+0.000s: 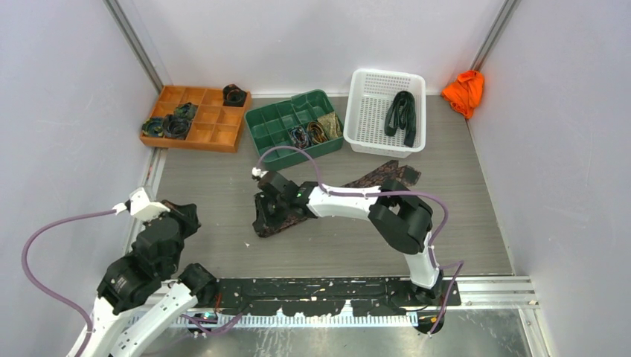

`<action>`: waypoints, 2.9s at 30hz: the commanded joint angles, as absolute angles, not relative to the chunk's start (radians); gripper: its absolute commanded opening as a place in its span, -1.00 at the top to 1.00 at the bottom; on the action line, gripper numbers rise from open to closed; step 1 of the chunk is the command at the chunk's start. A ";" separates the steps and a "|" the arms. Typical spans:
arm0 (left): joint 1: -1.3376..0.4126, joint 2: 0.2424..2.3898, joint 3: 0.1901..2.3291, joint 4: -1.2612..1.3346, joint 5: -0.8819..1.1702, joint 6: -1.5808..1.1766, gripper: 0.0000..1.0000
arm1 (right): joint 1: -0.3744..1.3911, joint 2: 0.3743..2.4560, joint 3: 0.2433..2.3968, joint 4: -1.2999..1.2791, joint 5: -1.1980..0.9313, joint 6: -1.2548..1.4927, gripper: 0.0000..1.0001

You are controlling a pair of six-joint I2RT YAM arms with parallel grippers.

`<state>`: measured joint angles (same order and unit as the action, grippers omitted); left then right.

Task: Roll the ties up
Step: Roll the tie at the center of the board.

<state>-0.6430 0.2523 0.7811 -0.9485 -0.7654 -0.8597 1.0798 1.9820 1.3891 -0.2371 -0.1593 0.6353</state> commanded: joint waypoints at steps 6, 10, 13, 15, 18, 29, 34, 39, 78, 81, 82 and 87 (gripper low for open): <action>-0.641 0.322 0.763 -0.829 -0.739 -0.851 1.00 | 0.969 2.014 1.253 0.197 -0.570 0.797 0.88; -0.641 0.325 0.757 -0.821 -0.730 -0.850 1.00 | 0.937 2.029 1.218 0.258 -0.601 0.819 0.87; -0.641 0.331 0.749 -0.808 -0.720 -0.851 1.00 | 0.916 2.052 1.203 0.263 -0.613 0.831 0.86; -0.641 0.335 0.743 -0.802 -0.712 -0.852 1.00 | 0.906 2.056 1.179 0.276 -0.610 0.836 0.86; -0.640 0.348 0.736 -0.792 -0.696 -0.854 1.00 | 0.896 2.050 1.138 0.291 -0.590 0.839 0.83; -0.641 0.386 0.699 -0.739 -0.657 -0.858 1.00 | 0.884 1.991 1.075 0.249 -0.530 0.817 0.38; -0.640 0.437 0.663 -0.675 -0.610 -0.864 1.00 | 0.883 1.947 1.081 0.174 -0.506 0.793 0.14; -0.640 0.494 0.633 -0.615 -0.583 -0.867 1.00 | 0.883 1.905 1.085 0.088 -0.444 0.752 0.15; -0.640 0.728 0.443 -0.259 -0.585 -0.845 1.00 | 0.883 1.987 1.171 0.066 -0.453 0.779 0.12; -0.639 0.751 0.441 -0.238 -0.565 -0.844 1.00 | 0.883 1.952 1.174 0.037 -0.435 0.753 -0.02; -0.639 0.756 0.440 -0.235 -0.562 -0.844 1.00 | 0.883 1.942 1.179 0.026 -0.435 0.745 -0.03; -0.638 0.765 0.437 -0.231 -0.573 -0.832 1.00 | 0.879 1.895 1.195 -0.033 -0.417 0.725 -0.05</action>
<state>-0.6430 0.7666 0.4377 -0.3016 -0.5510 -0.8516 0.8860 1.9839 1.1561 0.0296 -0.4580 0.7658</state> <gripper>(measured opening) 0.007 0.517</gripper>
